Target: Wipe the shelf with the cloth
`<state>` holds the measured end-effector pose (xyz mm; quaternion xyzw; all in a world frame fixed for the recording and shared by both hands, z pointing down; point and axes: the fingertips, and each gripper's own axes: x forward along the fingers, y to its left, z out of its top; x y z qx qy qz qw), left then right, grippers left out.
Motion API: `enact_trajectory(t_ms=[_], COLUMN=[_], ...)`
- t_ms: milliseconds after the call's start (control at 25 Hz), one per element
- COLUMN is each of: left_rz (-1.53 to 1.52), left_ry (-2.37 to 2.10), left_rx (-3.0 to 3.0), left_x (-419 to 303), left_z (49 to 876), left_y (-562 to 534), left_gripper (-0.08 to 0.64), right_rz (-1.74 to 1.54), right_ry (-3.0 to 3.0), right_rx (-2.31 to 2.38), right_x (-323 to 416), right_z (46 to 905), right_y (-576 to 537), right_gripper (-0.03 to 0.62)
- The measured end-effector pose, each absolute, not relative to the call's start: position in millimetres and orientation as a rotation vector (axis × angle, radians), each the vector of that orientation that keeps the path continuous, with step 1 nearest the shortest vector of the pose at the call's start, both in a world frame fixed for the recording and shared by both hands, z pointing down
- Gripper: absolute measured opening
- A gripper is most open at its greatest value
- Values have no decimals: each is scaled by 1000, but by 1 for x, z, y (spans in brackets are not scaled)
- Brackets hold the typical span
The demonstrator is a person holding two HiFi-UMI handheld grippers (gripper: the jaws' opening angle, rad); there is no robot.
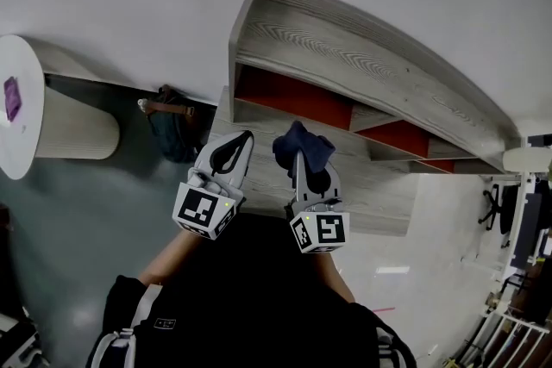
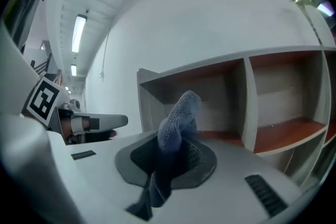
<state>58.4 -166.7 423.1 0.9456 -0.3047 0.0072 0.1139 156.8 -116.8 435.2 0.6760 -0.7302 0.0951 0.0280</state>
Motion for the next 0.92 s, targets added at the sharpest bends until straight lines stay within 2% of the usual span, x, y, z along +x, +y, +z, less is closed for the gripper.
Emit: enact_trajectory(t_ms=[920], left_rz=[33], left_ry=[-899], left_rx=[2826], left_x=[74], left_z=[415], left_y=[-175], left_gripper=[3], right_rz=[284], right_ry=[-2282], right_rx=[2024], right_x=[159], right_z=[438], right_y=[-126], right_gripper=[31])
